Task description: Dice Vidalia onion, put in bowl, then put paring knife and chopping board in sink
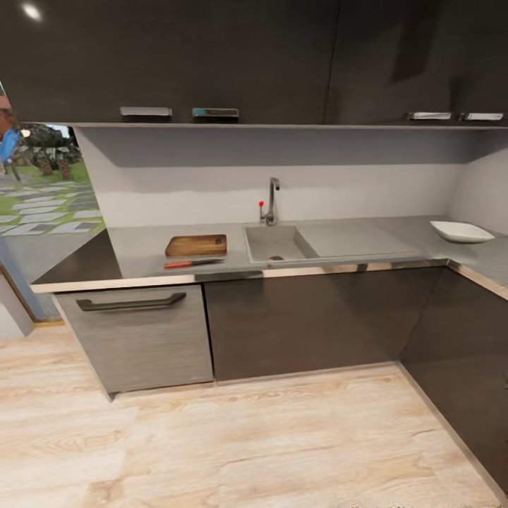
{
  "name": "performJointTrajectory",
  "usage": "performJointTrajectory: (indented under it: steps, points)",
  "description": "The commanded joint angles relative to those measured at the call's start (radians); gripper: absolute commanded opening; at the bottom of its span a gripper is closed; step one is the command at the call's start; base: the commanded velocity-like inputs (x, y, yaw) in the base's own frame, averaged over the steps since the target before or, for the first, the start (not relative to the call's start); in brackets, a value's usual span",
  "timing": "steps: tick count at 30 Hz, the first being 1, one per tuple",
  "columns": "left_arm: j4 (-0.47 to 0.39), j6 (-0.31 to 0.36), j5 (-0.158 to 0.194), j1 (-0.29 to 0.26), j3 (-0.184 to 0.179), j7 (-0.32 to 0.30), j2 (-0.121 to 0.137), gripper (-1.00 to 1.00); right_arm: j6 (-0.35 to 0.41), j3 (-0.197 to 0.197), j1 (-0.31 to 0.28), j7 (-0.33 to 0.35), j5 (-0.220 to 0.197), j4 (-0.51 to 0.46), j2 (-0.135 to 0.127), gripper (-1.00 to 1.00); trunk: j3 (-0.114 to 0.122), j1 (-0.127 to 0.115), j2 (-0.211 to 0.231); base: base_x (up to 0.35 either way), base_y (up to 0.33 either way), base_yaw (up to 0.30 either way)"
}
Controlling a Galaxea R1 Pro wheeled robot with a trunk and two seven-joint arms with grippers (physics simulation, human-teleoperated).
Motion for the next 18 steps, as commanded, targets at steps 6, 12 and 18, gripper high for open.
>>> performJointTrajectory:
  steps: [6, 12, 18]
  points:
    - [0.0, -0.003, 0.001, 0.0, 0.001, -0.001, 0.0, 1.0, -0.001, 0.008, -0.001, -0.01, 0.004, 0.001, 0.0, 1.0, 0.006, 0.0, 0.0, 0.001, -0.004, -0.211]
    - [0.0, -0.002, 0.002, 0.0, 0.0, -0.001, 0.0, 1.0, -0.001, 0.009, -0.001, -0.01, 0.004, 0.001, 0.001, 1.0, 0.013, 0.0, 0.0, 0.0, 0.0, -0.208]
    - [-0.001, -0.003, 0.002, 0.0, 0.001, -0.002, 0.0, 1.0, -0.001, 0.007, -0.001, -0.01, 0.004, 0.001, 0.0, 1.0, 0.02, 0.0, 0.0, 0.0, 0.0, -0.207]
